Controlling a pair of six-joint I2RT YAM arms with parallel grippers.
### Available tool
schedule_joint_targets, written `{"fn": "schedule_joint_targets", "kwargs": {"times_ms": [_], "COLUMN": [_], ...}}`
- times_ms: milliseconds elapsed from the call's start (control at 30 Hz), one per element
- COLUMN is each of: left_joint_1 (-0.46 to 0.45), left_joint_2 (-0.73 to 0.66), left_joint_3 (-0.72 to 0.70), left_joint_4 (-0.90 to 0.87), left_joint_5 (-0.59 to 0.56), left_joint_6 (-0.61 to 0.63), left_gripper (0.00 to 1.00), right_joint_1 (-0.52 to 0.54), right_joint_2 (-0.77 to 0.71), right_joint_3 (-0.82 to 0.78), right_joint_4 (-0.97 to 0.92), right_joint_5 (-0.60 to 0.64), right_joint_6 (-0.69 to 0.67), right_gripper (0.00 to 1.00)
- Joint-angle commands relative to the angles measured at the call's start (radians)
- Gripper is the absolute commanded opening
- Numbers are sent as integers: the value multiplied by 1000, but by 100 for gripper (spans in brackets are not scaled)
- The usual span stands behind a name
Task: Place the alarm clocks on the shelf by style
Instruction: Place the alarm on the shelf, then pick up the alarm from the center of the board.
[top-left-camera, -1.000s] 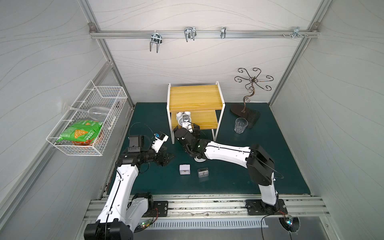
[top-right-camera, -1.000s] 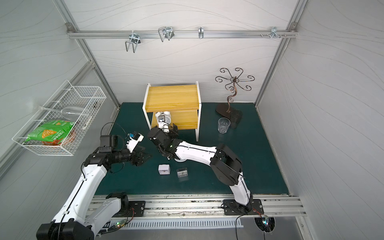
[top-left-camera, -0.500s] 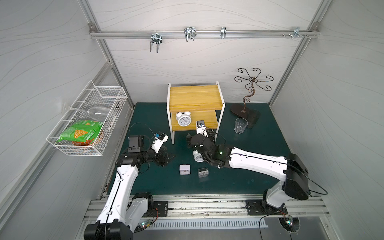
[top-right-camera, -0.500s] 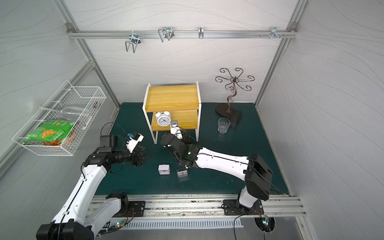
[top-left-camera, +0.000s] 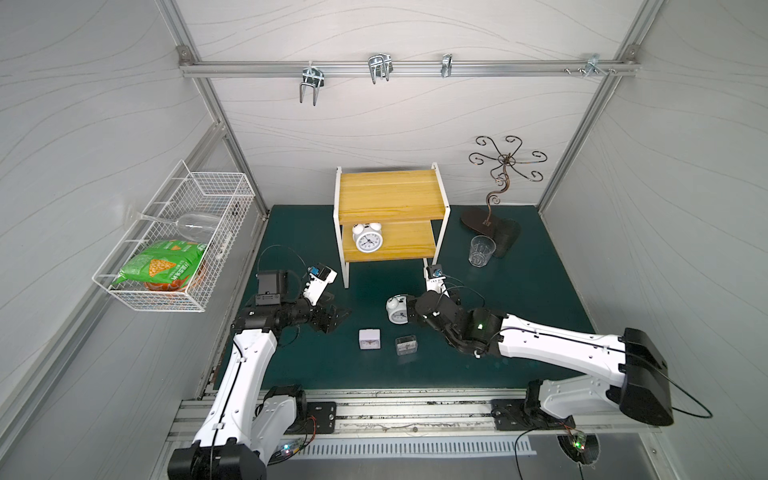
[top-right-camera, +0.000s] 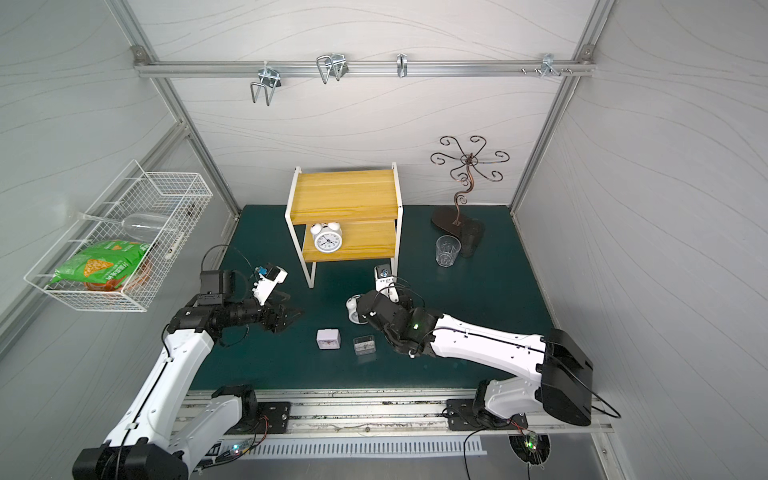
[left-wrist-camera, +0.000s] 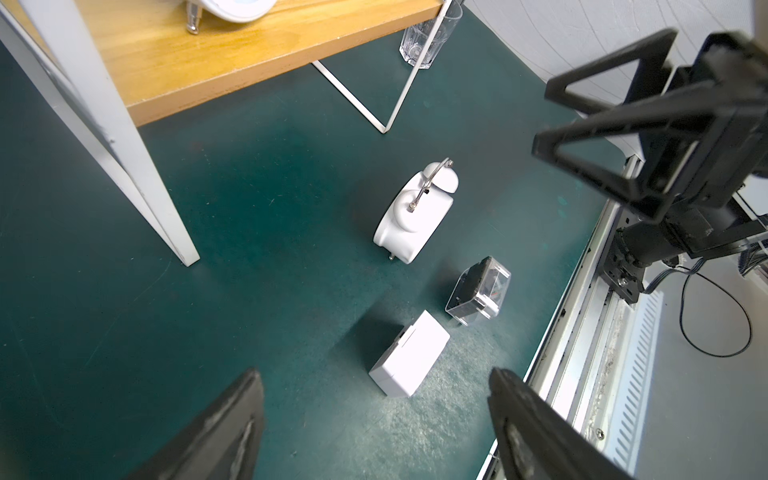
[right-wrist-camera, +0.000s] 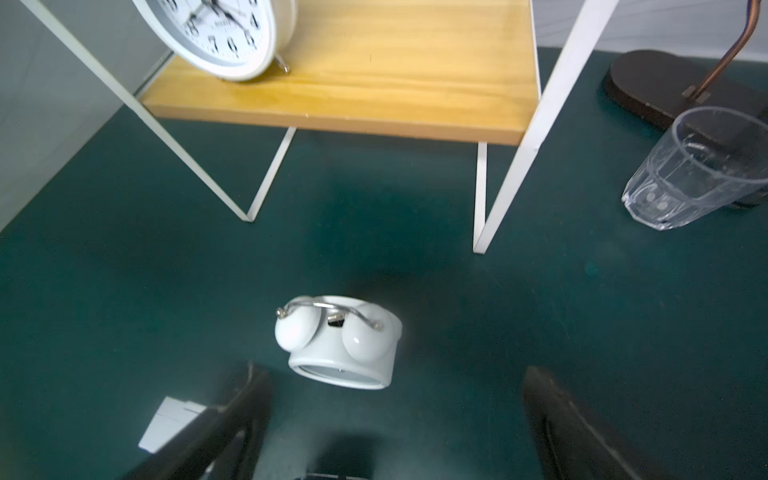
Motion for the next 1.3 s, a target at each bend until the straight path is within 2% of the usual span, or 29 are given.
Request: {"fn": "schedule_joint_targets", "kwargs": {"times_ms": [0,200,400,733,1000,1267], "left_joint_1": [6,6,6,7,6,6], "left_joint_2": [-2,-1,2,2,0,1], "left_joint_3": [-4,-7,-5,-5,-4,-5], "left_joint_4": [23,16,16,15,13,13], "left_joint_5": [35,34,34,35,34,33], "left_joint_6": [10,12,11,9,11,9], "left_gripper": [87,87,87,87,88,88], "right_joint_1": [10,23,89,82,63,65], "right_joint_2": [-5,64,137,274,326,372], "right_joint_3": [-9,-5,-24,5,8,15], "right_joint_4": [-10,48,168,162,215,274], "right_joint_5": [-54,-71,44,22,-12,14], "right_joint_6": [48,71,45,105,100,112], "right_gripper": [99,99,99,99,99,99]}}
